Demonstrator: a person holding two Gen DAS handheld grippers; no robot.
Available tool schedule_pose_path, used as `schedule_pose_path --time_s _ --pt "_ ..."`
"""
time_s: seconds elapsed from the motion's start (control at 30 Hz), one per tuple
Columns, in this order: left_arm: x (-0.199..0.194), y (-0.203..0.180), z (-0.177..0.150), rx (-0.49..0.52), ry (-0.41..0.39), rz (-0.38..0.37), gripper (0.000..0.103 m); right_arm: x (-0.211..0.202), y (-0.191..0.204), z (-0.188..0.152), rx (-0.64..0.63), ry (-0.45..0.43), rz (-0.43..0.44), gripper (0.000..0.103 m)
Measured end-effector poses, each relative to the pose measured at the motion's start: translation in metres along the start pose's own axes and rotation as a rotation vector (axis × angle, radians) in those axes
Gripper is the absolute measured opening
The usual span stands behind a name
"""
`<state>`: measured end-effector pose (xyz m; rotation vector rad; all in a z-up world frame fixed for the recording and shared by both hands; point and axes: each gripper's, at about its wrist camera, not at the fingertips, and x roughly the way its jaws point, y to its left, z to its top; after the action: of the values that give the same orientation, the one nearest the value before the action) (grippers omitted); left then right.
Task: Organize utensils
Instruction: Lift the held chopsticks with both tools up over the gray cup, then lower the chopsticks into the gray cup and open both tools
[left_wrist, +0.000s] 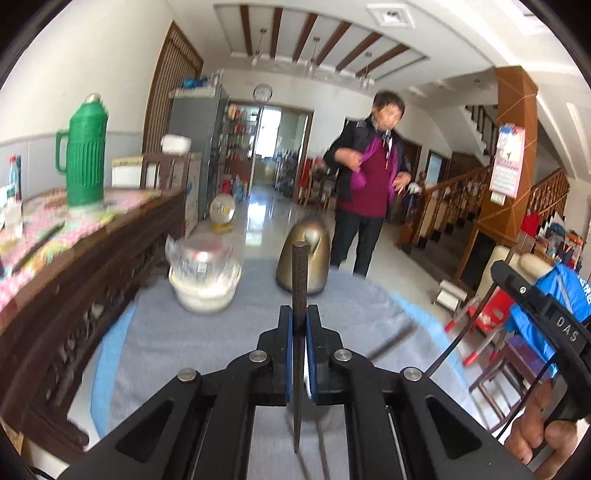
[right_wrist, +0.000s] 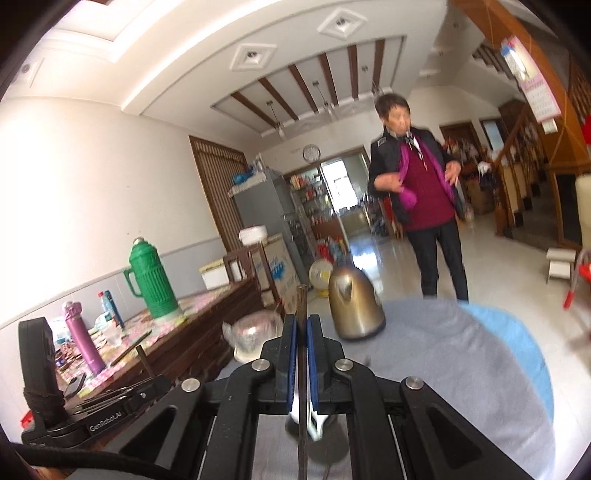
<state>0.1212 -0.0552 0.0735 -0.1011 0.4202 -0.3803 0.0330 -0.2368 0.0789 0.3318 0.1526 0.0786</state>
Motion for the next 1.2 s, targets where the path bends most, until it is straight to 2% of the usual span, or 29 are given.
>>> schedule_pose_path --time_s 0.17,0.33,0.43,0.63,1.03,1.2 --pt "0.008 -0.01 0.035 -0.001 -0.092 -0.038 0.007 0.017 0.016 0.033 -0.042 -0.095 -0.025 0.006" --pt "0.034 -0.015 0.044 -0.03 -0.118 -0.055 0.007 0.05 0.026 0.036 -0.073 -0.098 -0.056 0.006" --pt "0.054 -0.015 0.034 -0.039 -0.096 -0.041 0.007 0.071 0.023 0.026 -0.068 -0.061 -0.067 0.006" --pt "0.09 -0.008 0.005 -0.063 0.001 -0.019 0.007 0.094 0.003 -0.002 -0.047 0.026 -0.086 0.006" --pt "0.093 -0.018 -0.009 -0.039 0.029 -0.017 0.007 0.099 -0.013 -0.026 -0.026 0.089 -0.081 0.006" --pt "0.094 -0.018 -0.017 -0.035 0.073 -0.029 0.007 0.101 -0.013 -0.032 -0.04 0.128 -0.07 0.006"
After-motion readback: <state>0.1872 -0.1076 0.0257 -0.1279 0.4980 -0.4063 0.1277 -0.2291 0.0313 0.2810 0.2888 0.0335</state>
